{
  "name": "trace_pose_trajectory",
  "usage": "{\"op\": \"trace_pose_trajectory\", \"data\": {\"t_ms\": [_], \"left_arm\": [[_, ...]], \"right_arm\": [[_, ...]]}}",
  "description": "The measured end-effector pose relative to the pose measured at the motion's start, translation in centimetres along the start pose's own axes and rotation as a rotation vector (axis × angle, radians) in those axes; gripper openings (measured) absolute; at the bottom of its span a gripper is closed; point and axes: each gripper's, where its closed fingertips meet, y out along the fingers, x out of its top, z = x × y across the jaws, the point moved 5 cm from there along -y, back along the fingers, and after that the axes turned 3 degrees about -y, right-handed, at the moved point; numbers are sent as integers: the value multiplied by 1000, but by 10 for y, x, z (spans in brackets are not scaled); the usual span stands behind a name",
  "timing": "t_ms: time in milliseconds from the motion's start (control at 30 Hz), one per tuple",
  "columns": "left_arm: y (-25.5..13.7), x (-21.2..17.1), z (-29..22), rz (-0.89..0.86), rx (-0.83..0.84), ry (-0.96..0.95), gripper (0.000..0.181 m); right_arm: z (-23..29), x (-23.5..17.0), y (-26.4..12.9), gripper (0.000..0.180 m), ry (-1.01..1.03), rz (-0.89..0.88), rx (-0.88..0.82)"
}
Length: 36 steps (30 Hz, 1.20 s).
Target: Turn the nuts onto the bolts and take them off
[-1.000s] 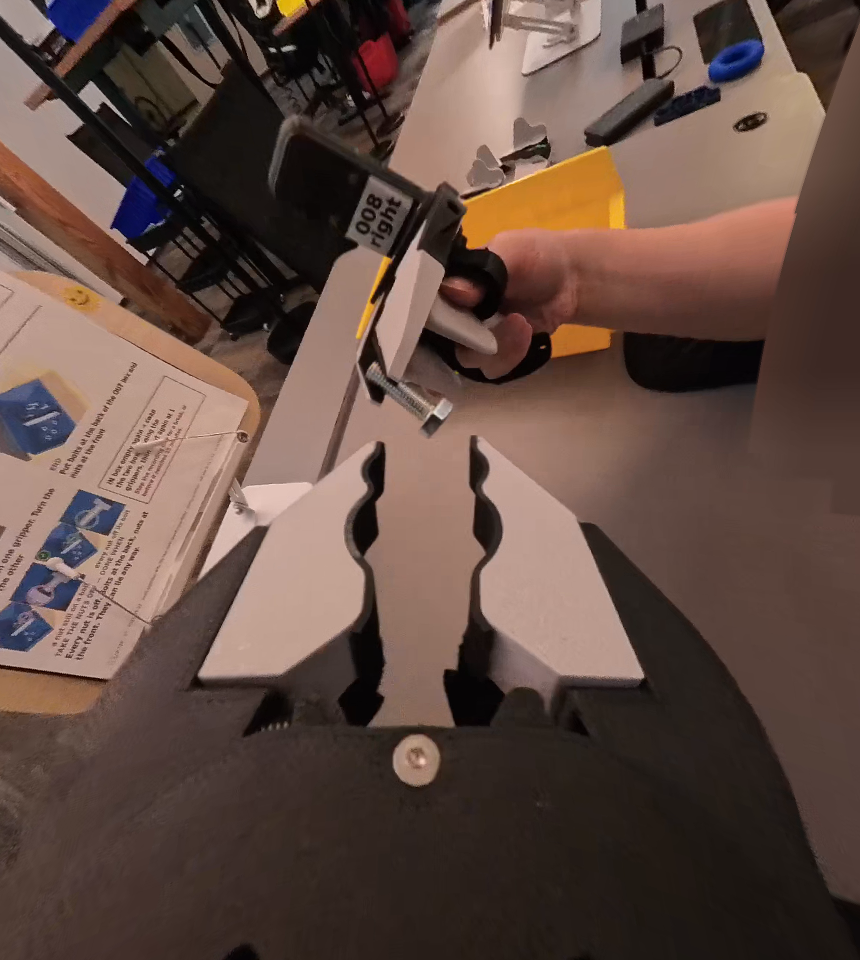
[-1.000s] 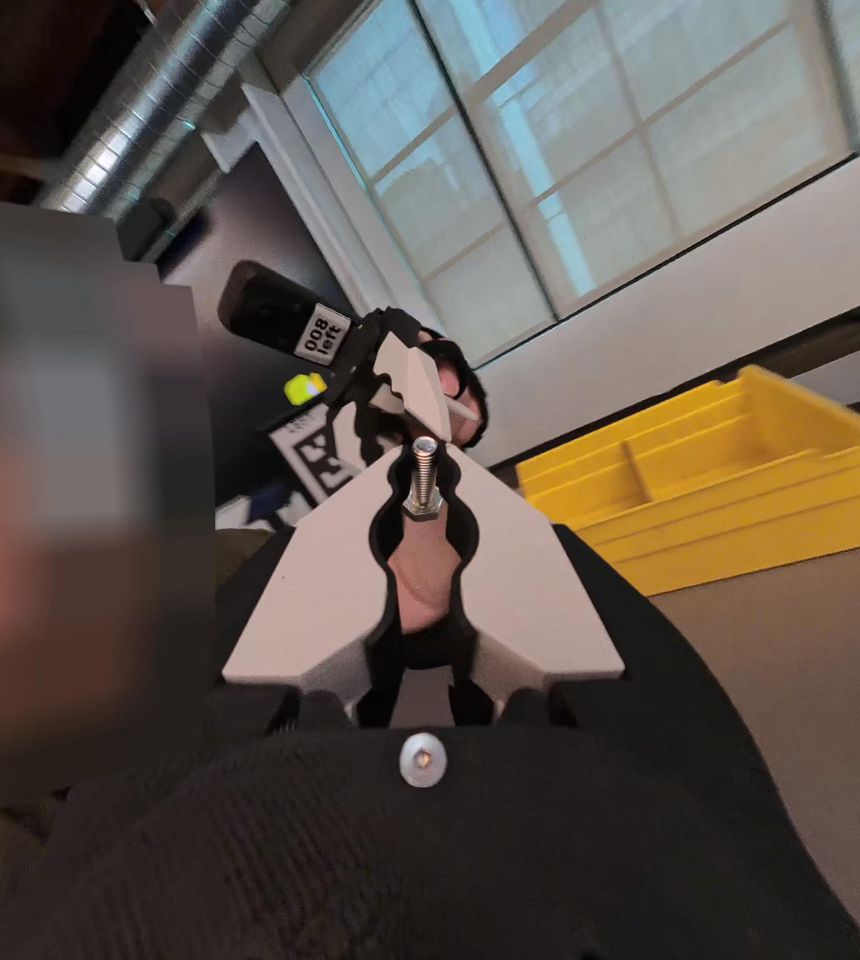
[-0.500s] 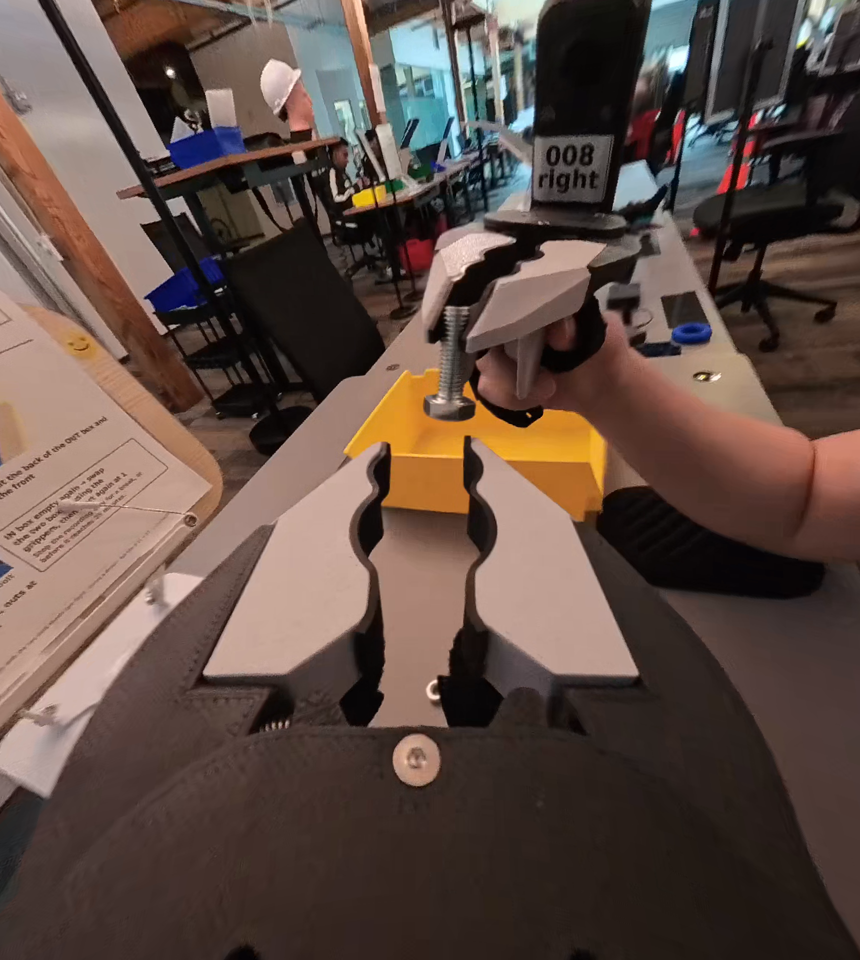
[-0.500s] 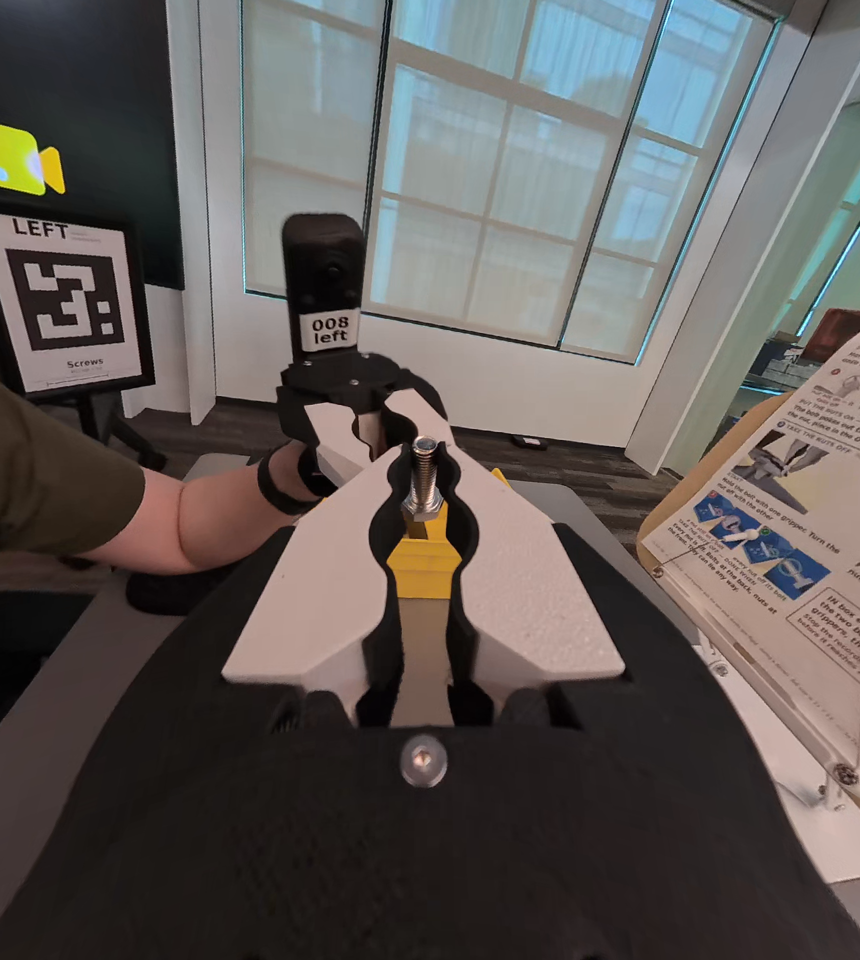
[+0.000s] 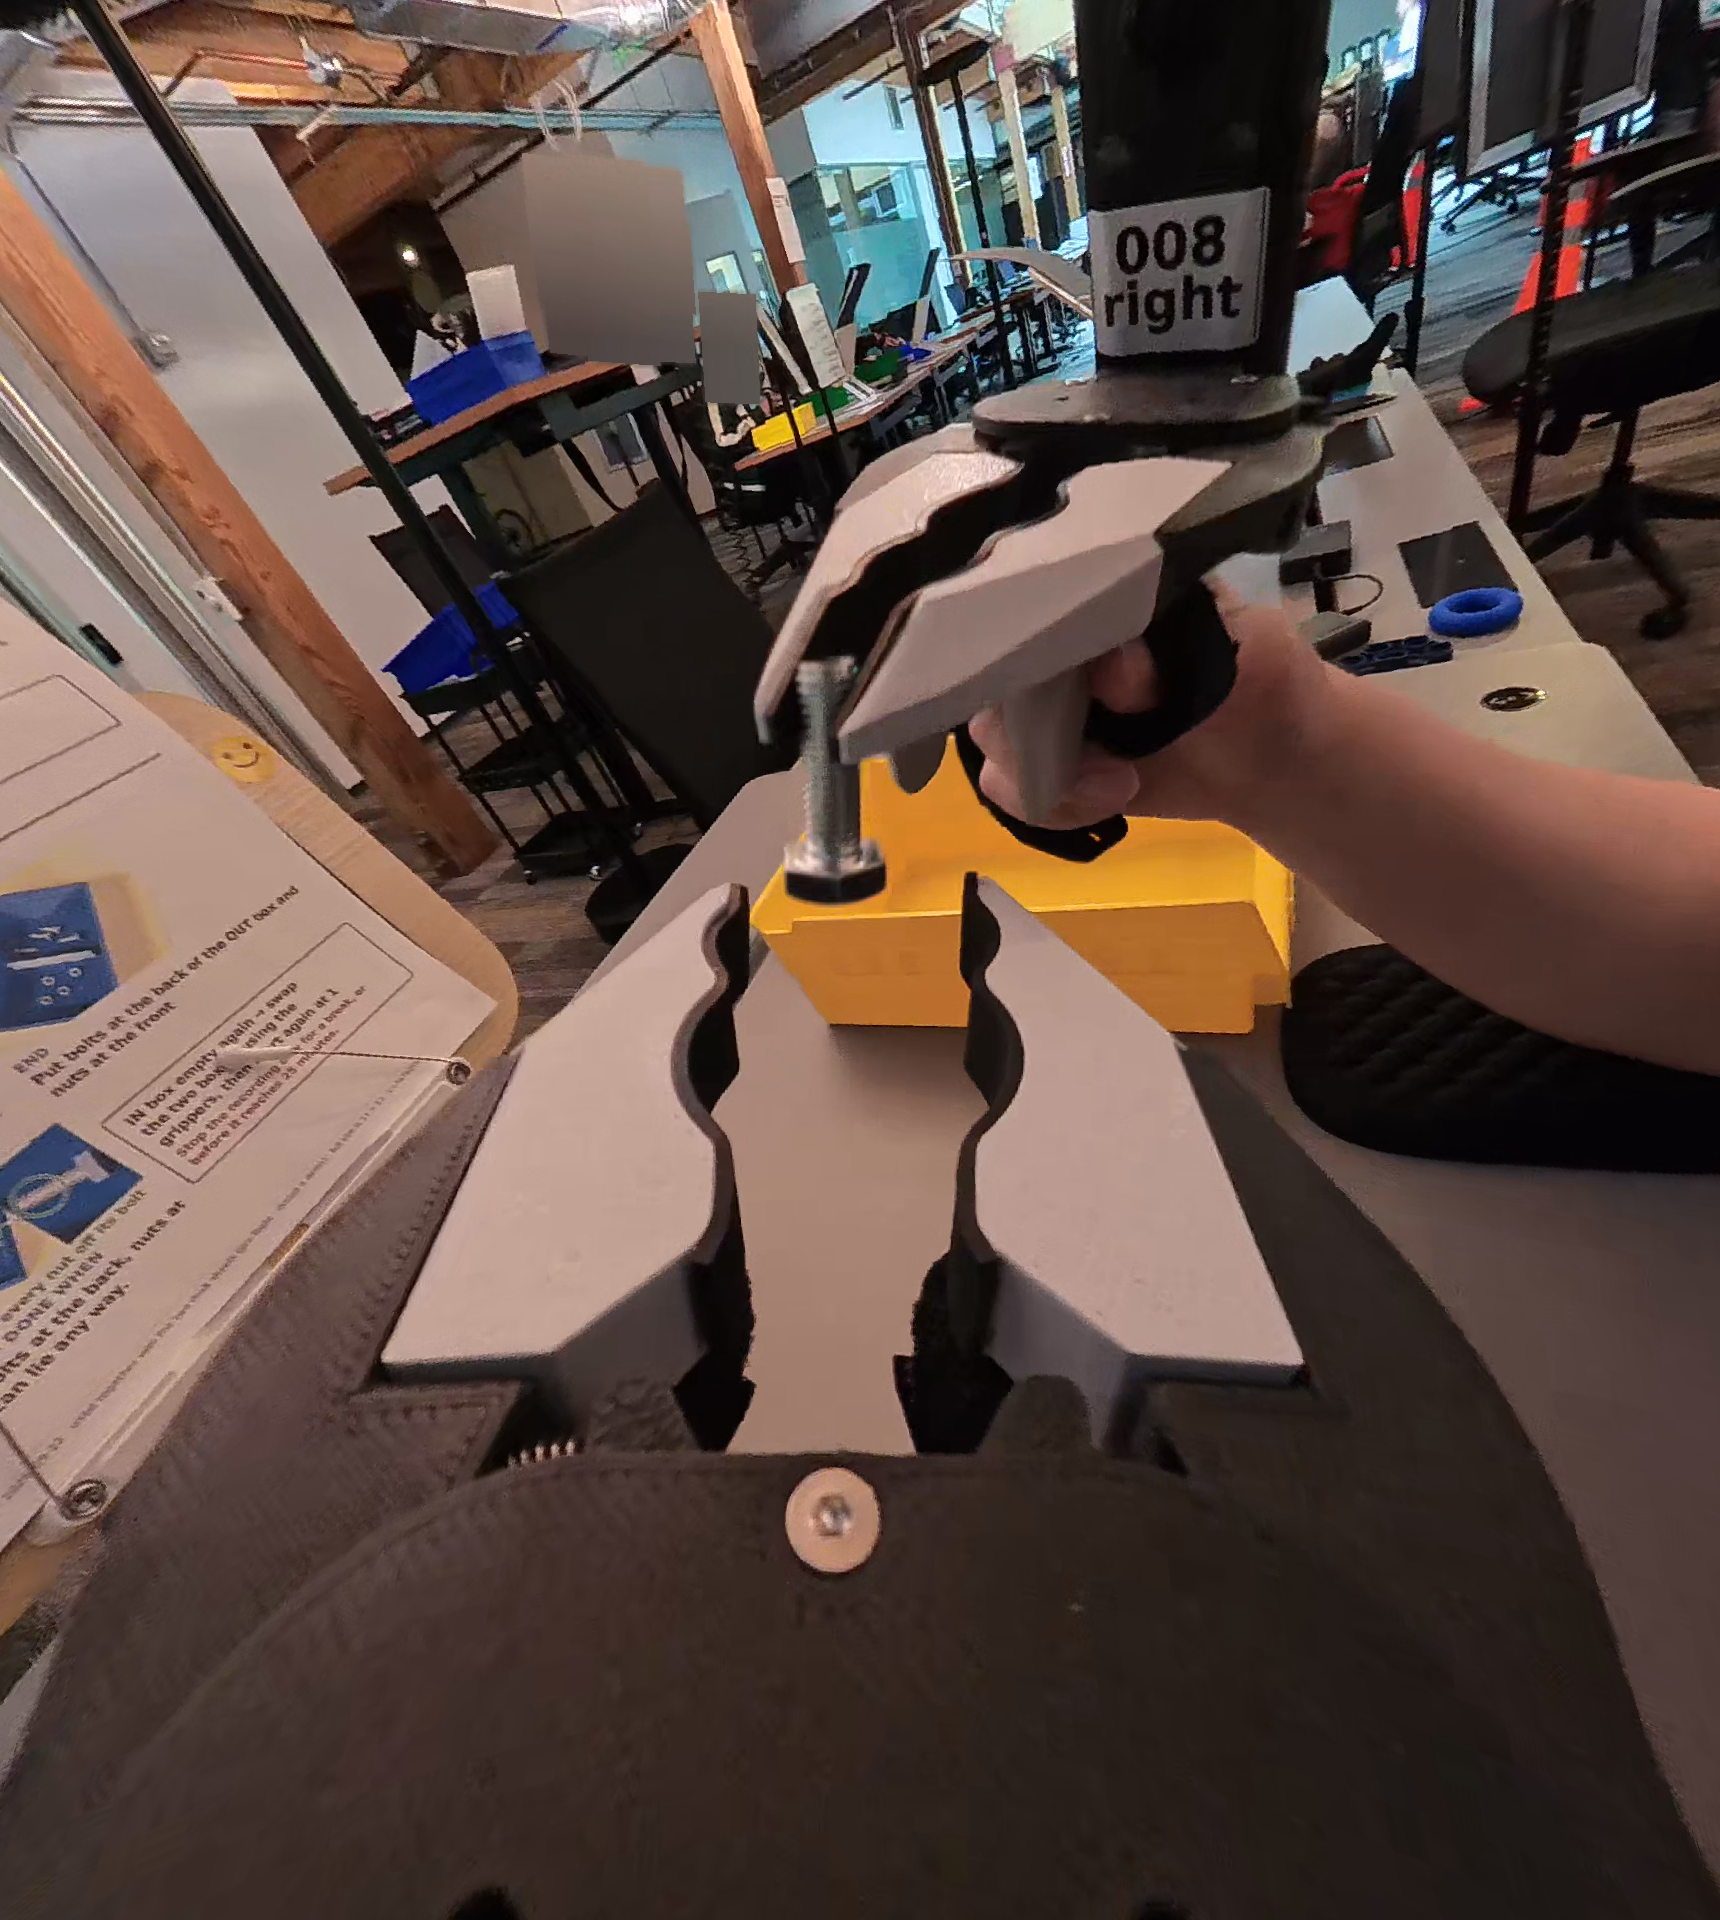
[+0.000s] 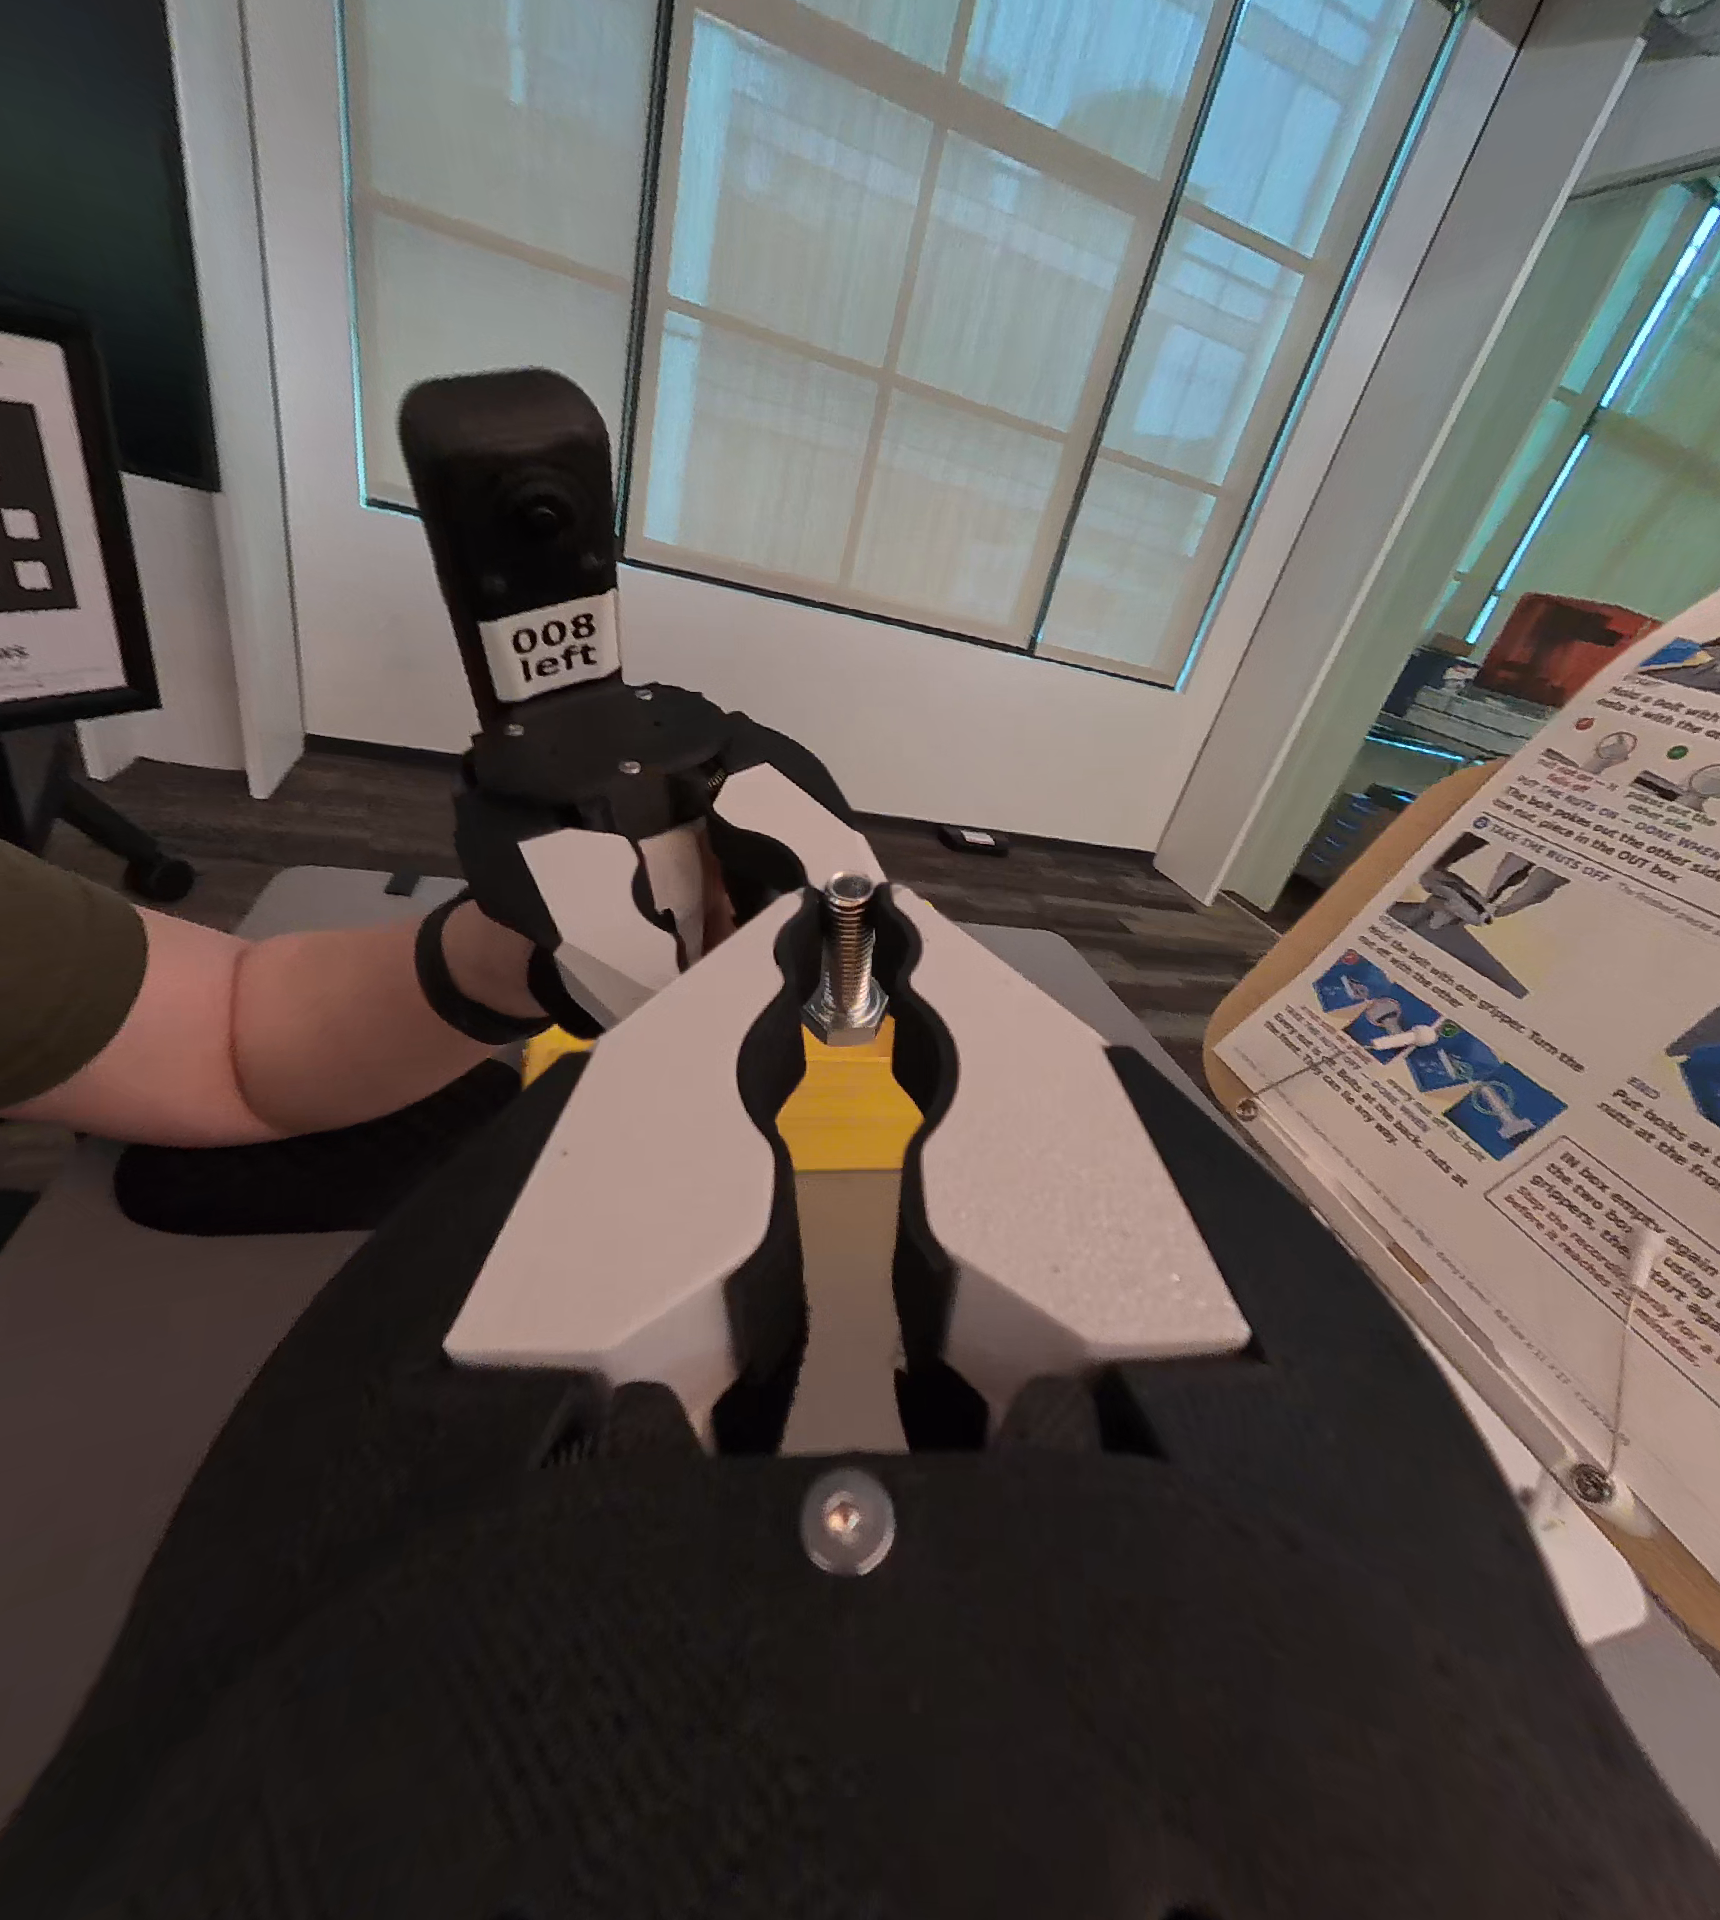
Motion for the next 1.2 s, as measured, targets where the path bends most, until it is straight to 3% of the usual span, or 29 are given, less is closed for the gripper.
{"op": "trace_pose_trajectory", "data": {"t_ms": [33,167,367,833,967,1067,1200], "left_arm": [[0,0,0,1,3,5,37],[-2,1,3,-10,31,11,24],[-4,1,5,-8,36,24,17],[-5,0,5,-8,28,39,16],[-7,0,8,-8,44,52,16],[-12,3,14,-15,74,64,16],[-32,12,30,-33,128,53,16]], "right_arm": [[0,-1,2,8,-15,11,-15],[2,-4,7,8,-56,44,-46],[2,-3,9,8,-40,33,-53],[2,-2,9,8,-22,16,-30],[-4,5,2,25,-23,-25,-73],[-13,9,-10,25,-17,-38,-104],[-25,-31,-13,26,143,196,-16]]}}
